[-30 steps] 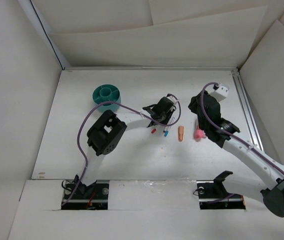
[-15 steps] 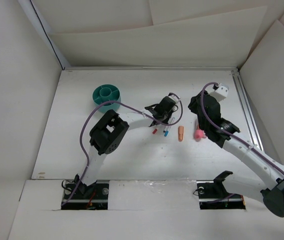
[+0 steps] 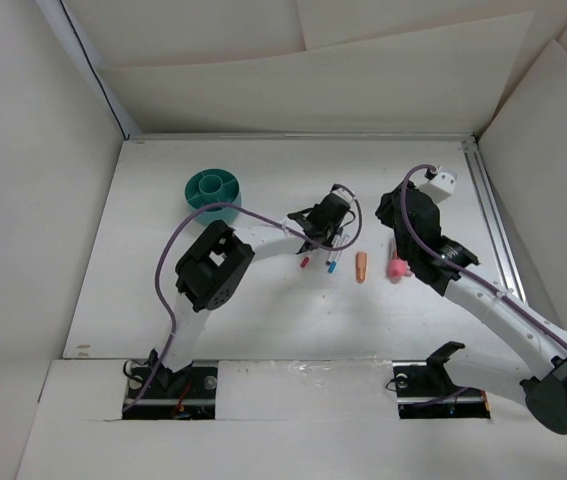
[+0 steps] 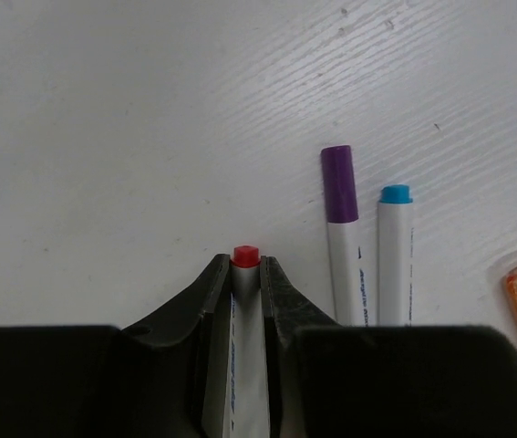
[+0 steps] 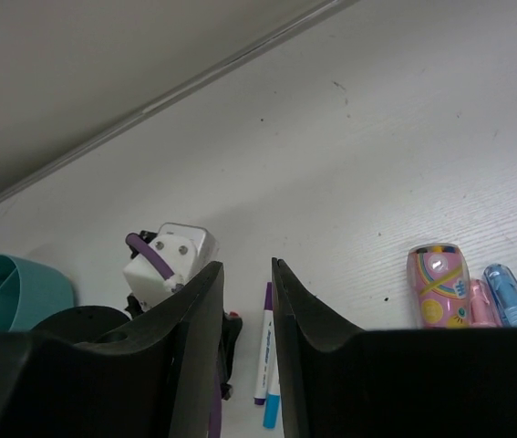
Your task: Sort the stationery into containers
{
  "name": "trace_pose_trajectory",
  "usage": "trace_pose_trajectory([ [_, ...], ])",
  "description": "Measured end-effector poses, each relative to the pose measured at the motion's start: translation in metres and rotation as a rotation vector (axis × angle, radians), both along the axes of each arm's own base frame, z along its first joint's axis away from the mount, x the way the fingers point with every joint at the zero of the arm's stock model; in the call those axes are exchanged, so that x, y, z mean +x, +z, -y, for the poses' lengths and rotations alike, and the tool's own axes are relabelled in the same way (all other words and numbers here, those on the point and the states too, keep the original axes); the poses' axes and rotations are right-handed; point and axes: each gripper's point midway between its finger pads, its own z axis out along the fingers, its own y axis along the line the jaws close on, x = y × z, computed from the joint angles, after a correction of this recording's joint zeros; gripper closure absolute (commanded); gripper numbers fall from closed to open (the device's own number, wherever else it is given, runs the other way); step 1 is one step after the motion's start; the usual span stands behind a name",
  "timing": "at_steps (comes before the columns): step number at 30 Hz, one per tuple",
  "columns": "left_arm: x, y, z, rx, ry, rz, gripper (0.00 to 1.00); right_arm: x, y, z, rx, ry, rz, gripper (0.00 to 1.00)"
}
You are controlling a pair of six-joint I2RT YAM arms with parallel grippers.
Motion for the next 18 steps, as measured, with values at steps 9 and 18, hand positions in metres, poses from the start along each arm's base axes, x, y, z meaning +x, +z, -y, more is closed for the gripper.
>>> trace_pose_trajectory([
  [9,0.037,0.094,-0.036,-0.166,0.212,0.110,1.00,0.000,0.000,0.000,0.000,0.000,0.000,0.66],
  [18,0.121,0.244,-0.137,-0.432,0.558,0.431,1.00,0.001,0.002,-0.001,0.004,0.001,0.007,0.66],
])
